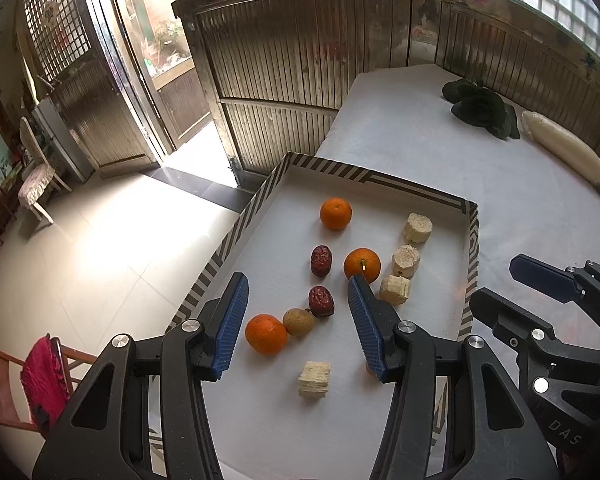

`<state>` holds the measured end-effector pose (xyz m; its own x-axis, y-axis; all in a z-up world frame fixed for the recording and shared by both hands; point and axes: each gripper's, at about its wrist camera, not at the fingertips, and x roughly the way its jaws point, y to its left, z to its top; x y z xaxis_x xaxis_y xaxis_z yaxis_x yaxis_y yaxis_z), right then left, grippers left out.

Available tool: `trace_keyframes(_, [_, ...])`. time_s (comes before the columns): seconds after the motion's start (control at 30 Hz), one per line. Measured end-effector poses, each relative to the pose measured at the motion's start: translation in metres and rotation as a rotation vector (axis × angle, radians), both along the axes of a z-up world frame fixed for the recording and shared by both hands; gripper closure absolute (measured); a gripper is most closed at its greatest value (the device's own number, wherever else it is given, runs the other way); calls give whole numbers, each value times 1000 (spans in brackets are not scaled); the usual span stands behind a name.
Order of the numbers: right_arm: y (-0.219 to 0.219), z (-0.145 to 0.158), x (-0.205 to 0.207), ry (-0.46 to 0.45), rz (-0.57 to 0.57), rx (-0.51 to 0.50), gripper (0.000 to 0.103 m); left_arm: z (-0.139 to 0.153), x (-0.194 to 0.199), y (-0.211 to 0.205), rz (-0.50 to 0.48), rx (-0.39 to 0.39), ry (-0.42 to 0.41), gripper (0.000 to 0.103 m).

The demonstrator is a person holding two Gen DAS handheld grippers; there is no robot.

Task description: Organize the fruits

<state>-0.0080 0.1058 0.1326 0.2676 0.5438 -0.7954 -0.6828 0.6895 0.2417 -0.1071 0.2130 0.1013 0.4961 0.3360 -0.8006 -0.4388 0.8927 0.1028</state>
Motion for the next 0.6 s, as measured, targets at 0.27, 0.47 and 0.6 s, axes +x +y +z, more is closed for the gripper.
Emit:
trace_keyframes(0.27, [-1,-1,0,4,-5,2,56,-2,1,0,2,11,7,51])
trace_keyframes(0.47, [-2,-2,1,11,-13,3,56,-3,2,-3,-3,37,11,51])
trace_keyframes(0.6, [-7,-1,2,10,-26,3,56,-2,5,-6,-15,27,14,51])
